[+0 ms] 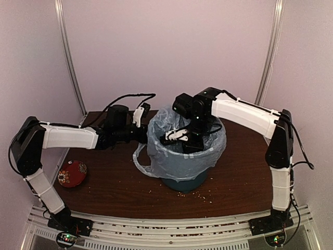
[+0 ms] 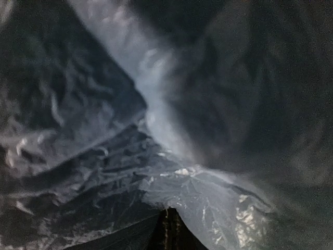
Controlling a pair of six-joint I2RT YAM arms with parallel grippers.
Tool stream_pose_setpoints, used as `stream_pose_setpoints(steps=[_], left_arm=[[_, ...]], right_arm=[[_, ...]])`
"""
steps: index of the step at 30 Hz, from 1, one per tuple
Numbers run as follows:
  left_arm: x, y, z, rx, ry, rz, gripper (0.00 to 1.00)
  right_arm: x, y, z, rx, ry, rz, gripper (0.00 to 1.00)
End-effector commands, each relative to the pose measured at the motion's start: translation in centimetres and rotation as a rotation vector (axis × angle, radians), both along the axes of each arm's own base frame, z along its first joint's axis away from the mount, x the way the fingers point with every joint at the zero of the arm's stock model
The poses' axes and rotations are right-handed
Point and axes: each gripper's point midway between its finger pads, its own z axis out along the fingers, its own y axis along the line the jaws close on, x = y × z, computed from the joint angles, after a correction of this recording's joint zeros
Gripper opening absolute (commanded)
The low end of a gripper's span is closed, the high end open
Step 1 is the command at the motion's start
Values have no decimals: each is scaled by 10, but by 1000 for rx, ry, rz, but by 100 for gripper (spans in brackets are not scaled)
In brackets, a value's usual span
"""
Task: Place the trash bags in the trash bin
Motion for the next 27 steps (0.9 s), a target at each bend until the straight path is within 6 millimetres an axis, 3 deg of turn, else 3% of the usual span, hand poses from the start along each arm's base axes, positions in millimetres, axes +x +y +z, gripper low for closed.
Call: stream_pose_setpoints(steps=[1,9,11,16,21,27], left_arm=[[0,14,27,-40,-77,32,67],[-10,67,82,-4,-159,215,77],[-17,70,84,-24,-151,203,77],[-32,72,67,-43,-47,190,75],[-52,86,87,-152,-75,200,77],[-65,80,96,-192,-34,139,77]], right_arm=[[-1,-10,-24,-96,6,11,0],[0,-12,-60,-202,15,64,0],[0,-11,-63,-206,13,88,0],[-2,-12,-73,-225,29,112,0],[-12,-19,-88,-256,74,125,0],[-18,-24,-100,-269,95,132,0]])
